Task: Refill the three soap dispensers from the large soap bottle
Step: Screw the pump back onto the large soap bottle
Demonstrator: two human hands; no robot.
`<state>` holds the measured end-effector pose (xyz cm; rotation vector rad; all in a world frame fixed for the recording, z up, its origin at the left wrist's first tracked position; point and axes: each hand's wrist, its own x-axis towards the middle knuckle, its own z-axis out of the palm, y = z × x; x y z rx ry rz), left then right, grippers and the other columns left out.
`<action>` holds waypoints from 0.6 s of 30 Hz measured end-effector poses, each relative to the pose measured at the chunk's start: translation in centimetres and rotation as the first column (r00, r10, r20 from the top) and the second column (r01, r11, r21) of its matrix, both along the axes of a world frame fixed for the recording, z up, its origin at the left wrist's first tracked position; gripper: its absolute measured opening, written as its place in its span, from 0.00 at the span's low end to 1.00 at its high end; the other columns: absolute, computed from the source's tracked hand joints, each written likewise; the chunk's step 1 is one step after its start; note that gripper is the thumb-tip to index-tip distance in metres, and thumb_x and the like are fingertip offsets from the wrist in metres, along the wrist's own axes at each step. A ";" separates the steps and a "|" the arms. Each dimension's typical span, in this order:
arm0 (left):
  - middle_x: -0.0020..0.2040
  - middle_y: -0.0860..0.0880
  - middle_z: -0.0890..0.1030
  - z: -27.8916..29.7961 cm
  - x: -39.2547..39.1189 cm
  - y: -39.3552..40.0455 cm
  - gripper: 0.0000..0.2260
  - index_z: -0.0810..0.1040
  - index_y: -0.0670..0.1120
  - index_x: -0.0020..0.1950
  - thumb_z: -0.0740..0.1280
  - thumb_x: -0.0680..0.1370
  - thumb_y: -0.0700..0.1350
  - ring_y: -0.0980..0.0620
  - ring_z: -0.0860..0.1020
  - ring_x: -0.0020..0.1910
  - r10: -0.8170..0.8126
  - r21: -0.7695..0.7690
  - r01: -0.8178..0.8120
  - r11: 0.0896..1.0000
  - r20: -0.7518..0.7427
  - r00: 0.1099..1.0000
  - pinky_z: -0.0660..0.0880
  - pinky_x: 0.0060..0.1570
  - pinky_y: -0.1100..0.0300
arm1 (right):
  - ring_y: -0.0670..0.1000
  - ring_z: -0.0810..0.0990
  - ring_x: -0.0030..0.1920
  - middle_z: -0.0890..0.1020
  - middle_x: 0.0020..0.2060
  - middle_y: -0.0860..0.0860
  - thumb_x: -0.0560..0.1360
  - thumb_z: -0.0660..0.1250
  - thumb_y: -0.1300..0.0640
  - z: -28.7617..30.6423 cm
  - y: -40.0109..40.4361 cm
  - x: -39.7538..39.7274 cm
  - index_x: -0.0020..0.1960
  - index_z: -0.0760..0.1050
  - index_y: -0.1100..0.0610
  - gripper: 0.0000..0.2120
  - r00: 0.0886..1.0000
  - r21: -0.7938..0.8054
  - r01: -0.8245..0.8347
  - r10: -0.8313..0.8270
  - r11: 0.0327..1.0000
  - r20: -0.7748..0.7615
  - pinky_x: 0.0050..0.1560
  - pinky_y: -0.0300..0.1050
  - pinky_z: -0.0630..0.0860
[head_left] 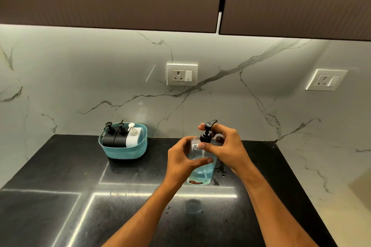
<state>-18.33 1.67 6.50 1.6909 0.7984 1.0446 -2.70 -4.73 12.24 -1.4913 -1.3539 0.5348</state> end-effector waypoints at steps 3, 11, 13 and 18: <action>0.55 0.51 0.85 0.1 0.1 0.2 0.28 0.80 0.46 0.63 0.85 0.66 0.47 0.51 0.84 0.54 0.002 0.020 -0.002 1.000 -0.010 1.000 0.82 0.58 0.55 | 0.52 0.84 0.59 0.86 0.56 0.50 0.73 0.77 0.63 0.0 -0.1 0.5 0.62 0.83 0.55 0.18 0.993 0.012 -0.037 0.039 0.999 -0.112 0.60 0.58 0.82; 0.54 0.53 0.86 0.1 1.1 -0.3 0.28 0.81 0.48 0.62 0.84 0.65 0.53 0.54 0.85 0.53 0.020 0.017 -0.021 1.000 0.019 1.000 0.83 0.56 0.58 | 0.51 0.87 0.52 0.88 0.51 0.53 0.68 0.81 0.64 -1.1 0.0 -1.3 0.58 0.84 0.61 0.19 0.958 0.135 0.235 -0.205 0.963 -0.200 0.57 0.55 0.84; 0.54 0.53 0.86 -0.2 1.4 -0.4 0.30 0.81 0.48 0.62 0.83 0.64 0.55 0.54 0.85 0.53 0.019 0.010 -0.019 1.000 0.029 0.999 0.83 0.55 0.57 | 0.51 0.87 0.52 0.88 0.51 0.53 0.68 0.81 0.63 -1.2 0.0 -1.3 0.58 0.85 0.62 0.19 0.950 0.143 0.266 -0.234 0.953 -0.205 0.57 0.55 0.84; 0.54 0.53 0.86 -0.9 1.9 0.0 0.28 0.81 0.49 0.61 0.85 0.65 0.51 0.52 0.85 0.53 0.004 -0.014 -0.004 1.000 0.009 1.000 0.83 0.56 0.54 | 0.51 0.87 0.53 0.88 0.51 0.51 0.68 0.81 0.60 -1.0 -0.4 -0.1 0.57 0.84 0.57 0.18 0.966 0.114 0.175 -0.149 0.978 -0.210 0.57 0.58 0.83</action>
